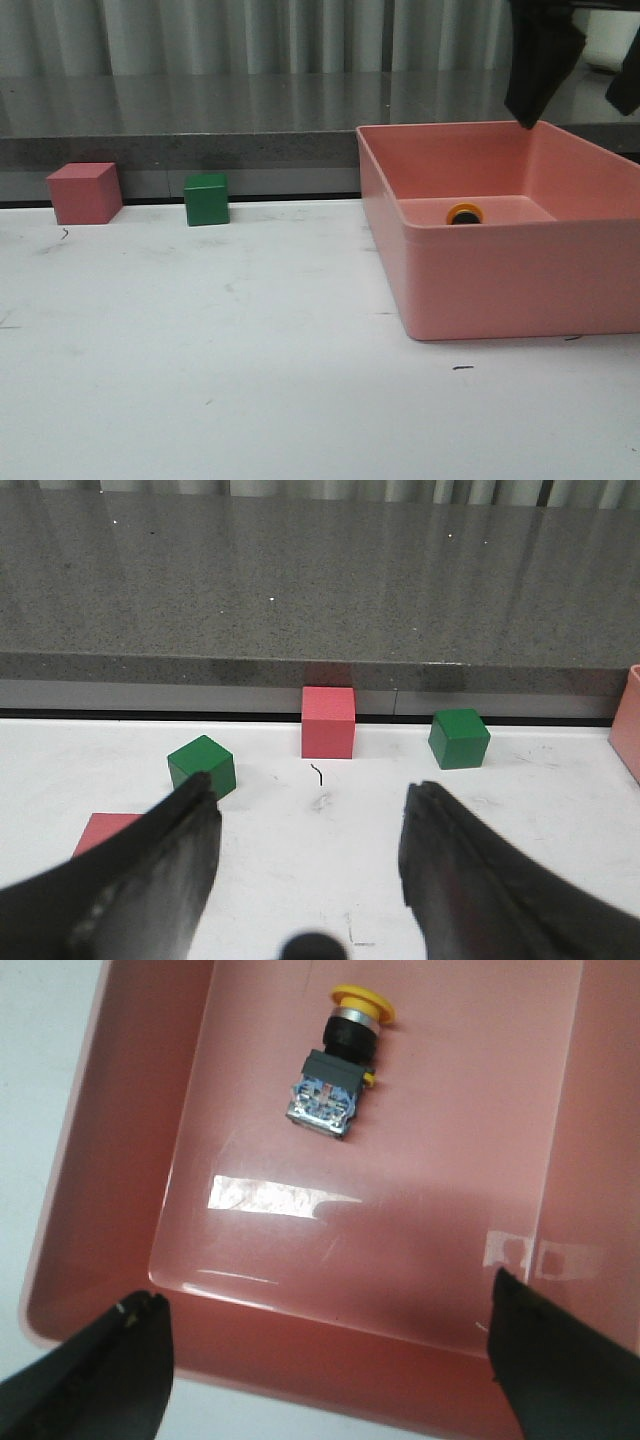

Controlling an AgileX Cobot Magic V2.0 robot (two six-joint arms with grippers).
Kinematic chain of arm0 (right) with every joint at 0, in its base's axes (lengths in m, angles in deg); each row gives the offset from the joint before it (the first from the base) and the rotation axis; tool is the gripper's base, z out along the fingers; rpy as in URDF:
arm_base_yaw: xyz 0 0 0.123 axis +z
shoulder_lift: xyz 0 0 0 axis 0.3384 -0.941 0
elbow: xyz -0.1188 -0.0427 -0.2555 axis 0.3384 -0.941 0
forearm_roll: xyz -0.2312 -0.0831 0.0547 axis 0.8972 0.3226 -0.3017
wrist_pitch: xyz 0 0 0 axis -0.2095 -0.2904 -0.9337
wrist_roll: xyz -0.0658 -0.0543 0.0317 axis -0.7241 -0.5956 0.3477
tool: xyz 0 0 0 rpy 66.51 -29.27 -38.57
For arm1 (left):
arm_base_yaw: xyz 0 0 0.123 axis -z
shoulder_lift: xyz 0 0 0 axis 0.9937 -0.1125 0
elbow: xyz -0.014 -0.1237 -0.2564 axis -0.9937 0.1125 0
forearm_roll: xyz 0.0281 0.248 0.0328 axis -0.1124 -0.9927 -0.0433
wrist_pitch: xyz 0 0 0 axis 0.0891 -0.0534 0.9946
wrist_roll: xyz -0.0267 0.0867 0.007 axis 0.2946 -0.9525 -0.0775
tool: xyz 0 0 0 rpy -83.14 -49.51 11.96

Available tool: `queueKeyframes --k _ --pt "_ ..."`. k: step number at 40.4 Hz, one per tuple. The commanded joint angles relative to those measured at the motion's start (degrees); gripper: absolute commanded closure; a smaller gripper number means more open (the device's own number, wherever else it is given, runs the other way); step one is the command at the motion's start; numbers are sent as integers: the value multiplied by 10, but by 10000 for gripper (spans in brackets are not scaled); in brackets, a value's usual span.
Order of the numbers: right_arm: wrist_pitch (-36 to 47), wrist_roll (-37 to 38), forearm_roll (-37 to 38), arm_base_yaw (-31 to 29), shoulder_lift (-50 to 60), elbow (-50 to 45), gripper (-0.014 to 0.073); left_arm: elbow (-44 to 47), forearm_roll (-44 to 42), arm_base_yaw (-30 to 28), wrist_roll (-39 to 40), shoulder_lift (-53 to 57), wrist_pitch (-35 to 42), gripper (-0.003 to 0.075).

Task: Place and stand button with both arms
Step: 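Lower the right gripper into the pink bin around the yellow button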

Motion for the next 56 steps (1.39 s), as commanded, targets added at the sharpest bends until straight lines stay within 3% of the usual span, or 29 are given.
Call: queueKeyframes --k 1,23,45,56 --pt "7 10 4 0 -17 53 -60 -20 1 3 1 -6 40 336" --pt "-70 63 4 1 -212 245 -60 -20 1 3 1 -6 40 336" --pt "-86 85 4 -1 -331 356 -58 -20 1 3 1 -6 40 336" --pt "-91 85 6 -6 -347 357 50 -20 1 3 1 -6 40 336"
